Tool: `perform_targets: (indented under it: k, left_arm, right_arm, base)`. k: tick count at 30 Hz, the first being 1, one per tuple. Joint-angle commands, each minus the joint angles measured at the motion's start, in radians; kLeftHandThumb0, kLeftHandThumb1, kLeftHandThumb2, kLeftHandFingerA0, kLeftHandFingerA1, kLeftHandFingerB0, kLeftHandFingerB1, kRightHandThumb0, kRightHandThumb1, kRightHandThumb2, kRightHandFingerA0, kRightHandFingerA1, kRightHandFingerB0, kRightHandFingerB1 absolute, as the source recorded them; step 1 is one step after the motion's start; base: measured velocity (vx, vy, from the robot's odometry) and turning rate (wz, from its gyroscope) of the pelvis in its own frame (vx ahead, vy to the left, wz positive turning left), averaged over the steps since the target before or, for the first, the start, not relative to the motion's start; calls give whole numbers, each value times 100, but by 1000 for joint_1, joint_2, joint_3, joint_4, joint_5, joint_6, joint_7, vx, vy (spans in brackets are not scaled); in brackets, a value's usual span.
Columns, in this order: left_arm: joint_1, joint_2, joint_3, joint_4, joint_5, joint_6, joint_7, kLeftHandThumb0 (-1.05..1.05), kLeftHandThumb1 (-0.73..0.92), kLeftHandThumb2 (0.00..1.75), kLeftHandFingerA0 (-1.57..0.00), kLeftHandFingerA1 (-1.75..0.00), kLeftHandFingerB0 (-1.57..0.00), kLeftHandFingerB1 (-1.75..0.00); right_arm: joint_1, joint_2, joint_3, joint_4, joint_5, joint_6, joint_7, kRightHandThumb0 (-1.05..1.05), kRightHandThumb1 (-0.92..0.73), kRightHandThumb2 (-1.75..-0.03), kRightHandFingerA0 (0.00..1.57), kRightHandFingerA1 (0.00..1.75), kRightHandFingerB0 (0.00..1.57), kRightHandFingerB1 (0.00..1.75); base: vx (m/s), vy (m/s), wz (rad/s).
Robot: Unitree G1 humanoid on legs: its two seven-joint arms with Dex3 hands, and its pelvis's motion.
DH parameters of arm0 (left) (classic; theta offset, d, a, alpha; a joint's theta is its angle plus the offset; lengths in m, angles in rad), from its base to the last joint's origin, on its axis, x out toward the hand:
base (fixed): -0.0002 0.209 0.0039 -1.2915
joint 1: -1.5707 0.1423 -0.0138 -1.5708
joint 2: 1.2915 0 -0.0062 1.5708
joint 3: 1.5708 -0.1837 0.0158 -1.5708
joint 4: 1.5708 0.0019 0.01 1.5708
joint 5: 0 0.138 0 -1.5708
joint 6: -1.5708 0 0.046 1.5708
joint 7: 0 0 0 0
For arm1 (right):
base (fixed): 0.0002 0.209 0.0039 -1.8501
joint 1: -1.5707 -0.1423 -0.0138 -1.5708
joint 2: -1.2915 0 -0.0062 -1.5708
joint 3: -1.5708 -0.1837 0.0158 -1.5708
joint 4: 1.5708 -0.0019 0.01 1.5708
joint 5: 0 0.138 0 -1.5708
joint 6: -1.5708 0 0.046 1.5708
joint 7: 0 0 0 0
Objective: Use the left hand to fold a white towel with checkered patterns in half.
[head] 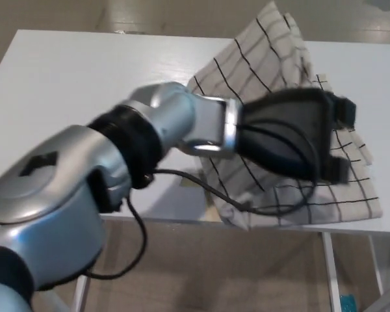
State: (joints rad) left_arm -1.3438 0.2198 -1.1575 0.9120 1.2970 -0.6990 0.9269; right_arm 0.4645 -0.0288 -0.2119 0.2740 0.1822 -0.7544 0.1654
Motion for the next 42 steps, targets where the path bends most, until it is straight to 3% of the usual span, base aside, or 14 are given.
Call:
perform_targets:
  k: [1,3,4,5,7,8,9,16,22,25,29,30,40,42]
  left_arm:
    - [47,-88,-16,14,-1,-51,3,-35,39,77,-120,-142,-92,-121]
    - [66,-116,-13,23,-12,-56,-12,-29,41,86,-120,-132,-93,-93]
    - [73,-128,4,39,-37,-65,-50,-36,52,58,-85,-146,-87,-64]
    - [76,-137,24,50,-64,-59,-122,-52,56,58,-43,-64,-45,-39]
    - [79,-148,54,65,-98,-50,-223,-52,56,58,-43,-64,-45,-39]
    - [116,-133,144,-7,-261,3,-544,-75,58,61,0,0,0,-1]
    - [115,-134,214,-66,-368,84,-781,-87,61,65,0,0,0,0]
    - [89,-173,324,-60,-534,162,-1032,-102,67,61,0,0,0,0]
    - [77,-172,368,-58,-569,167,-1101,-105,73,63,0,0,0,0]
    - [38,-171,409,-54,-602,163,-1100,-105,59,91,0,0,0,0]
    - [-43,-167,504,-36,-674,148,-1101,-105,58,88,0,0,0,0]
    - [-58,-158,532,-63,-711,162,-1107,-104,73,63,0,0,0,0]
    - [45,160,794,-574,-1084,246,-1142,-100,69,64,0,0,0,-8]
    - [132,254,851,-737,-1181,281,-1156,-91,53,96,0,0,0,-9]
  right_arm:
    - [-9,4,2,-3,50,25,23,-59,-81,-65,34,46,33,35]
    - [-12,10,1,2,58,24,27,-59,-81,-65,34,46,33,35]
    - [-12,10,0,2,58,24,27,-59,-81,-65,34,46,34,35]
    - [-13,10,0,2,57,24,26,-59,-81,-65,34,46,34,35]
    - [-14,10,-2,2,56,24,26,-59,-81,-65,34,46,34,35]
    - [-17,6,-4,6,60,23,30,-59,-81,-65,34,47,35,35]
    - [-23,1,-3,-3,64,35,32,-59,-80,-65,34,47,35,35]
    - [-39,-5,1,-5,62,45,37,-59,-81,-65,35,48,35,36]
    - [-34,2,1,5,61,26,38,-59,-81,-65,35,48,36,36]
    - [-34,12,3,6,57,17,32,-60,-80,-65,35,48,36,36]
    - [-42,13,3,15,41,10,23,-60,-80,-65,35,48,36,37]
    - [-43,10,2,19,41,9,26,-60,-80,-65,35,48,36,37]
    - [-14,8,0,44,43,5,37,-61,-79,-65,34,47,36,37]
    - [-17,1,-6,57,47,16,38,-62,-79,-65,34,46,36,37]
  base:
    - [0,0,0]
    - [0,0,0]
    - [0,0,0]
    - [0,0,0]
    - [0,0,0]
    - [0,0,0]
    - [0,0,0]
    - [0,0,0]
    - [0,0,0]
    - [0,0,0]
    - [0,0,0]
    - [0,0,0]
    - [0,0,0]
    - [0,0,0]
